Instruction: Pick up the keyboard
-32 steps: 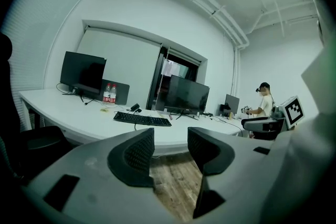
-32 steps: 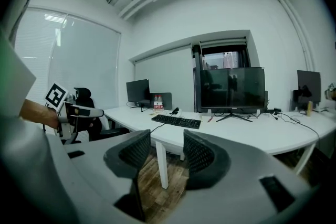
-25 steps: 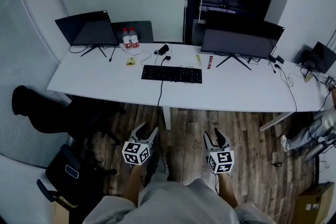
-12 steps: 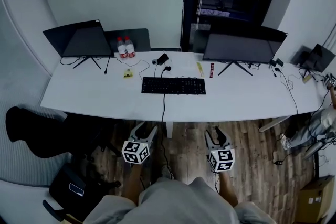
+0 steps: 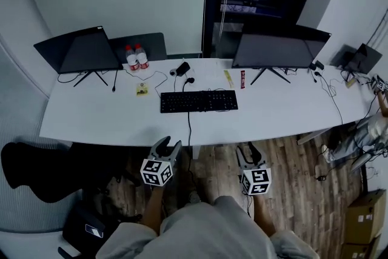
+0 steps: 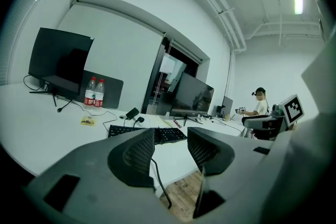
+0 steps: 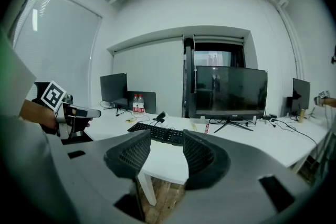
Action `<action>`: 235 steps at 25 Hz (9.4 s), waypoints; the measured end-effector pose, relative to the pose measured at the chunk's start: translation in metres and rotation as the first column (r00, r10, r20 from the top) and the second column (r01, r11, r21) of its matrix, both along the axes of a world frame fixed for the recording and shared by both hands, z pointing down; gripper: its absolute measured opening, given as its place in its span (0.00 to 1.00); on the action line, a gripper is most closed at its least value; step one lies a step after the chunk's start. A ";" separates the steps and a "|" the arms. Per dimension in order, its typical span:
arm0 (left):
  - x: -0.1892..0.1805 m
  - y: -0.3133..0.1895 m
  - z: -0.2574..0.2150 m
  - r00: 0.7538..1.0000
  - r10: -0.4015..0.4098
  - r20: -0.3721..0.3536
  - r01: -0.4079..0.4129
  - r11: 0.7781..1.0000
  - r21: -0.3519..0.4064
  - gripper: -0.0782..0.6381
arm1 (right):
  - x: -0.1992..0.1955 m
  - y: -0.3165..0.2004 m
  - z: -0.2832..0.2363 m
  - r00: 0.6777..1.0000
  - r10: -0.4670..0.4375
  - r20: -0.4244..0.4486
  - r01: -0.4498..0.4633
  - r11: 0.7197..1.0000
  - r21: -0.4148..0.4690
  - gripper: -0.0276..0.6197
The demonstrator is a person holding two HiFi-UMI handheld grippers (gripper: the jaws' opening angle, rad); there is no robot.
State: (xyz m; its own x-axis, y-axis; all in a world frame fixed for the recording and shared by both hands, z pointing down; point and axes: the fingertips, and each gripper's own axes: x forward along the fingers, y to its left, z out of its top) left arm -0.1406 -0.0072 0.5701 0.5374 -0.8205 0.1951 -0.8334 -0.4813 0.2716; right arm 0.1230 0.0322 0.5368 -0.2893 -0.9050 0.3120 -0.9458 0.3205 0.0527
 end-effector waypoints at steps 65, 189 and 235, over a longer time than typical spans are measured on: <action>-0.027 -0.251 0.053 0.944 -0.266 0.196 0.304 0.931 -0.202 0.38 | 0.031 -0.320 0.074 0.976 -0.185 0.111 0.203 0.960 -0.190 0.34; -0.066 -0.316 0.189 0.987 -0.132 0.096 0.162 0.856 -0.490 0.56 | 0.031 -0.368 0.221 0.982 0.121 0.147 -0.019 0.831 -0.556 0.64; -0.057 -0.299 -0.002 0.981 -0.191 -0.028 0.188 0.978 -0.090 0.56 | 0.040 -0.340 0.016 0.986 0.040 0.165 -0.025 0.995 -0.094 0.62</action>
